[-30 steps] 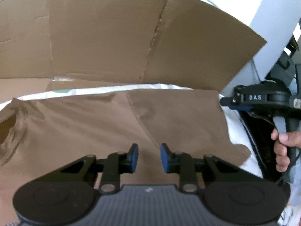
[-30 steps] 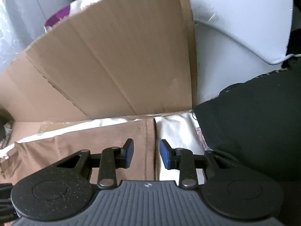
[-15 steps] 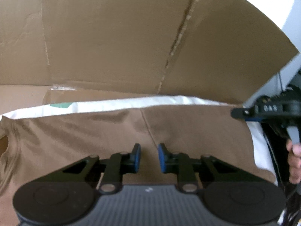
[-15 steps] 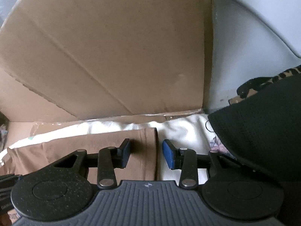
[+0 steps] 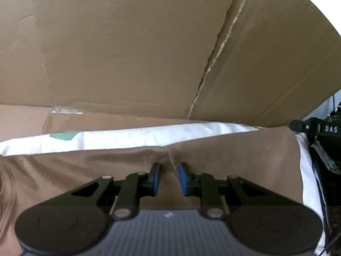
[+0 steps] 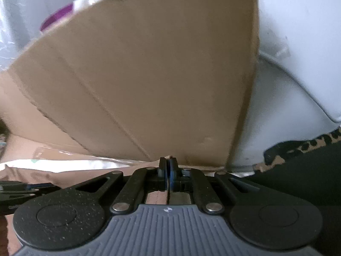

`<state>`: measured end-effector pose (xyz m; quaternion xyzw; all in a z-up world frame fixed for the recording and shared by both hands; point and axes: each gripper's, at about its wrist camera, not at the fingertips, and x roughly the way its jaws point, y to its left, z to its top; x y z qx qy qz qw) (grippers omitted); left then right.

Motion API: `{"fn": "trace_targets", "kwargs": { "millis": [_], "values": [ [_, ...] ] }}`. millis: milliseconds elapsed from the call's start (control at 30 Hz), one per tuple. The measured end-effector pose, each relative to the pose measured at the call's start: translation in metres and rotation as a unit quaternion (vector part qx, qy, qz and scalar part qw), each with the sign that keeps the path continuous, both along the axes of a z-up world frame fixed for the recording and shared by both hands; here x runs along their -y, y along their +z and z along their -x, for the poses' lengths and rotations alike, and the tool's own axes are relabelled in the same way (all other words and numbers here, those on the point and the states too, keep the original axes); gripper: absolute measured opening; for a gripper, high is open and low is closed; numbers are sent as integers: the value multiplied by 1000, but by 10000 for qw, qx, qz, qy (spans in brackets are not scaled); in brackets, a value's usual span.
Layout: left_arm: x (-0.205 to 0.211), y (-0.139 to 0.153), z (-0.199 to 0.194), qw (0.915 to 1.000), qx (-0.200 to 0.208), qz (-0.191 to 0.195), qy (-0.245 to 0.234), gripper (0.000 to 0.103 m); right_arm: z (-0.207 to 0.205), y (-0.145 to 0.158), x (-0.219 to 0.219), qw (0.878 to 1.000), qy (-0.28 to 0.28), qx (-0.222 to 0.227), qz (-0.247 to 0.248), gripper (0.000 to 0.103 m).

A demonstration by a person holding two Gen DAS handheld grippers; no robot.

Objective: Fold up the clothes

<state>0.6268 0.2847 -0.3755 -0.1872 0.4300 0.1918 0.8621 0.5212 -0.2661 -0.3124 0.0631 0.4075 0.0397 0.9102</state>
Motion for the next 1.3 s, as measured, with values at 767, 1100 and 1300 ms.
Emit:
{"fn": "trace_targets", "kwargs": {
  "millis": [767,1100,1300],
  "values": [
    [-6,2,-15,9995,35,-141,-283,21,91,-33,-69,9904,1359,21,265,15],
    [-7,-11,-24,9998,-71,-107,-150,21,103,-39,-48,9901,1061,-103,908,15],
    [-7,-14,-29,9997,-77,-204,-120,21,111,-40,-43,9868,859,-146,1364,10]
  ]
}}
